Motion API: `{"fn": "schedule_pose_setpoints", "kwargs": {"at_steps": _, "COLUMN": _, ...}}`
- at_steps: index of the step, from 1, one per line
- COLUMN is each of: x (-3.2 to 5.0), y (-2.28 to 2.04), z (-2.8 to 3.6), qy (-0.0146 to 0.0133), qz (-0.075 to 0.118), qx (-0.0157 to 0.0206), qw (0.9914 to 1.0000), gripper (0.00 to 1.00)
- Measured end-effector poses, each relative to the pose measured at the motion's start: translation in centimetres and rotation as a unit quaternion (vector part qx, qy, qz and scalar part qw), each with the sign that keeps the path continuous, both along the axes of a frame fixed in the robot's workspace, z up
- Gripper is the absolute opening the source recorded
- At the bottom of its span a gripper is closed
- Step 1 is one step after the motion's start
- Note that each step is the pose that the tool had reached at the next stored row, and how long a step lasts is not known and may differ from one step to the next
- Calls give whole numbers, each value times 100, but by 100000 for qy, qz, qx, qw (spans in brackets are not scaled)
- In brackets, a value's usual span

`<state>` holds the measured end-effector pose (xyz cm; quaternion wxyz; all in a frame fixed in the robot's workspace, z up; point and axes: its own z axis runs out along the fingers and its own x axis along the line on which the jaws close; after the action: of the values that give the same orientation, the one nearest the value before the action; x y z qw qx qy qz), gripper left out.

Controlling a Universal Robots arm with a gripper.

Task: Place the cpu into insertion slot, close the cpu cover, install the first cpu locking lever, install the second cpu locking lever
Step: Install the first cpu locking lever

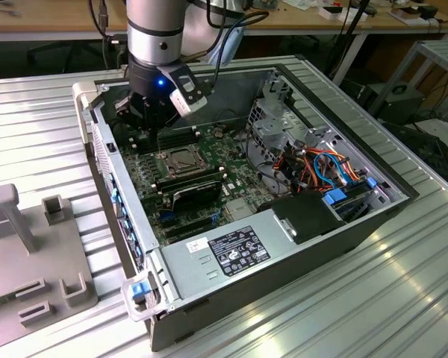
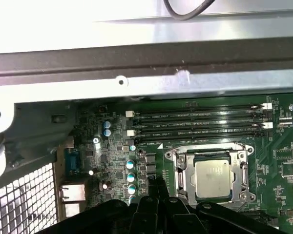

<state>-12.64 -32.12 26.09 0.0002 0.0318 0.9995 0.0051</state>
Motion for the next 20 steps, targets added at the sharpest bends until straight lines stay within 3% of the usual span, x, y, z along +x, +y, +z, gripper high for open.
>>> {"fn": "schedule_pose_setpoints", "kwargs": {"at_steps": 13, "x": -33, "y": 177, "z": 19, "qy": 6, "qz": 597, "qx": -20, "qw": 99998, "gripper": 11}}
{"fn": "schedule_pose_setpoints", "kwargs": {"at_steps": 20, "x": 17, "y": 178, "z": 18, "qy": 4, "qz": 634, "qx": -16, "qw": 99998, "gripper": 11}}
